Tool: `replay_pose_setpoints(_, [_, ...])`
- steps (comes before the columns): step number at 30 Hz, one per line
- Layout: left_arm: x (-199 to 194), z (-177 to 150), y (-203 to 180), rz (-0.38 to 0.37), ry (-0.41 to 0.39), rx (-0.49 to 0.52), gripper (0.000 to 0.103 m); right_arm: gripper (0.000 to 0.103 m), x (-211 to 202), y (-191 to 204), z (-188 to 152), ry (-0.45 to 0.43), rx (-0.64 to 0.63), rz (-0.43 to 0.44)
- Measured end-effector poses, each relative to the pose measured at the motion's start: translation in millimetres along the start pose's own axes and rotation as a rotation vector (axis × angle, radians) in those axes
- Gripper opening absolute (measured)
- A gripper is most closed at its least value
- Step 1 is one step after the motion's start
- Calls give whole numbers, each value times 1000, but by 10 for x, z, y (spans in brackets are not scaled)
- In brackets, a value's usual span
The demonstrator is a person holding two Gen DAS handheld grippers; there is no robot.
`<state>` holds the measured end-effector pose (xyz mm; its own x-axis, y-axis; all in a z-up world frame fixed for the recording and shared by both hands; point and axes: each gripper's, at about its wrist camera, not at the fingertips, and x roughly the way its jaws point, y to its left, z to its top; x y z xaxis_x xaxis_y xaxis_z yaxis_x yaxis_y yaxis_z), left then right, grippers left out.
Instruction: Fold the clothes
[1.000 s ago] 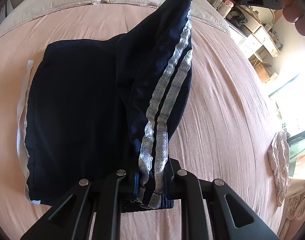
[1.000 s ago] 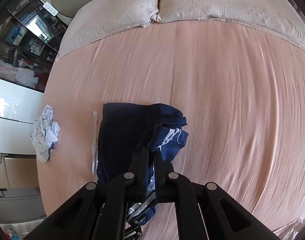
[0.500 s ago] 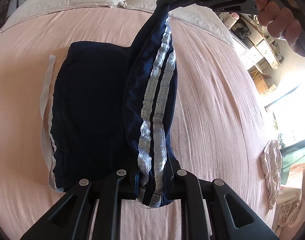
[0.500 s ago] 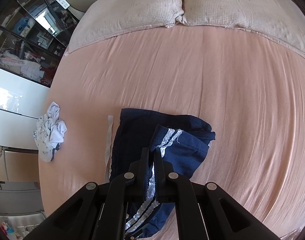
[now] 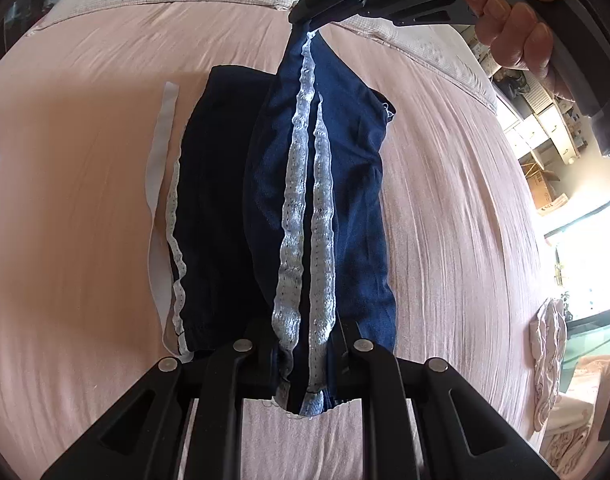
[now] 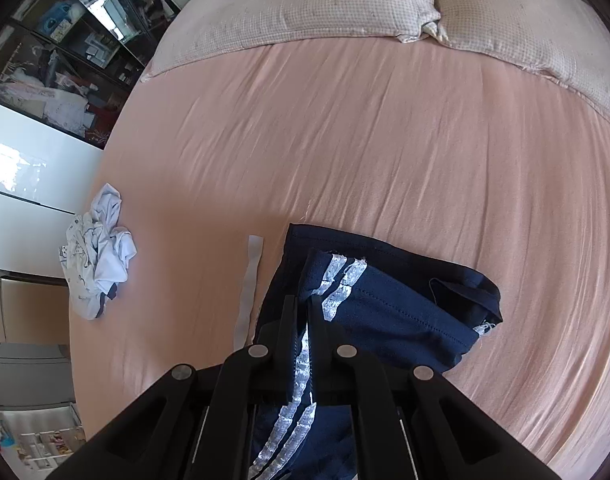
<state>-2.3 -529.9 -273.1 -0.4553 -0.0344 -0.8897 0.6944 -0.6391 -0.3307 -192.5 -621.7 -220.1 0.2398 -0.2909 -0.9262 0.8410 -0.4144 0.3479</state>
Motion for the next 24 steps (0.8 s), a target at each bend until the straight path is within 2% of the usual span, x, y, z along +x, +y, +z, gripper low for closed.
replay_pose_setpoints(5, [-33, 0, 134, 46, -2, -5, 14, 2, 155, 186, 71, 15, -32, 22])
replay_pose_setpoints(8, [4, -8, 213, 50, 16, -20, 14, 2, 258, 256, 127, 20, -47, 2])
replay_pose_setpoints(16, [74, -18, 463, 64, 74, -100, 15, 3, 611, 218, 153, 43, -9, -10])
replay_pose_setpoints(19, [-23, 38, 462, 141, 71, -70, 19, 5, 599, 236, 146, 33, -20, -23])
replay_pose_setpoints(21, [-113, 73, 452, 199, 56, -48, 32, 34, 526, 217, 157, 22, -7, -23])
replay_pose_setpoints(22, [-167, 84, 460, 197, 42, -51, 56, 72, 468, 198, 159, 9, 6, -9])
replay_pose_setpoints(23, [-222, 96, 470, 190, 27, -55, 85, 94, 410, 178, 161, -3, 18, 5])
replay_pose_setpoints(24, [-270, 100, 487, 184, 16, -64, 91, 94, 344, 148, 159, -17, 30, 21])
